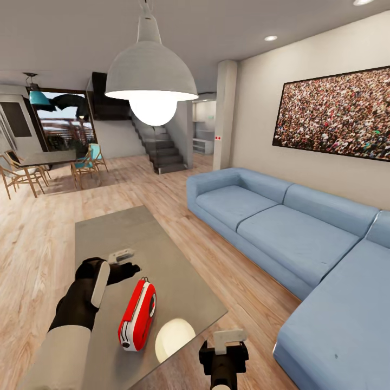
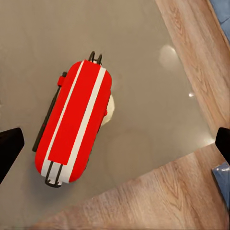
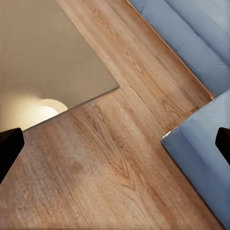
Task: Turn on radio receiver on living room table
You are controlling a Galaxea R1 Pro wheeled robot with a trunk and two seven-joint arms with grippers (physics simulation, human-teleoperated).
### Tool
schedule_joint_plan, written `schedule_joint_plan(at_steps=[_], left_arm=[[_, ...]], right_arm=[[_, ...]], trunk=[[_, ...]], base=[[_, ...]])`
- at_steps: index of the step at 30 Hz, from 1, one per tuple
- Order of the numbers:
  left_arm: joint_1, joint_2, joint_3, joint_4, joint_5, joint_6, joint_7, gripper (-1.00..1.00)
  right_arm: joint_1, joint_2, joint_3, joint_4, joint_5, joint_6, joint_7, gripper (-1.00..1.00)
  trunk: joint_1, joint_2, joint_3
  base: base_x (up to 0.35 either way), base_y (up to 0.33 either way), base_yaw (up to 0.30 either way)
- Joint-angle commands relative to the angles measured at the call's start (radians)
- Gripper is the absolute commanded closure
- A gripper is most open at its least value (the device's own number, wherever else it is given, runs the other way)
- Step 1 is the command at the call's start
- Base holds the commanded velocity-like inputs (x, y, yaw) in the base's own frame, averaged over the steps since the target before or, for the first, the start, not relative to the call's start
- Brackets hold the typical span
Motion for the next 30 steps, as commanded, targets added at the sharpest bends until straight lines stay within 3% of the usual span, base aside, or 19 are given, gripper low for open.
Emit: schedule_joint_plan(at_steps=[1, 6, 9, 14, 20, 30], left_arm=[[0.0, 0.0, 0.005, 0.002, 0.002, 0.001, 0.0, -1.0], [-0.001, 0.009, 0.021, 0.028, 0.001, 0.001, 0.0, -1.0], [-0.017, 0.035, 0.028, 0.04, 0.002, 0.005, 0.0, -1.0], [-0.051, 0.057, 0.031, 0.113, 0.003, 0.013, 0.0, -1.0], [-0.06, 0.065, 0.034, 0.221, 0.003, 0.008, 0.001, -1.0], [-0.061, 0.057, 0.033, 0.242, 0.007, 0.005, -0.003, -1.0]], right_arm=[[0.0, 0.0, 0.0, 0.001, 0.0, 0.0, 0.0, -1.0], [0.0, 0.001, 0.0, 0.003, 0.0, 0.0, 0.0, -1.0], [0.0, 0.001, 0.0, 0.003, 0.0, 0.0, 0.0, -1.0], [0.0, 0.001, 0.0, 0.003, 0.0, 0.001, 0.0, -1.0], [0.0, 0.001, 0.0, 0.003, 0.0, 0.001, 0.0, -1.0], [0.0, 0.001, 0.0, 0.005, 0.0, 0.001, 0.0, -1.0]], trunk=[[0.0, 0.0, 0.0], [0.0, 0.0, 0.0], [0.0, 0.0, 0.0], [0.0, 0.0, 0.0], [0.0, 0.0, 0.0], [0.0, 0.0, 0.0]], base=[[0.0, 0.0, 0.0], [0.0, 0.0, 0.0], [0.0, 0.0, 0.0], [0.0, 0.0, 0.0], [0.0, 0.0, 0.0], [0.0, 0.0, 0.0]])
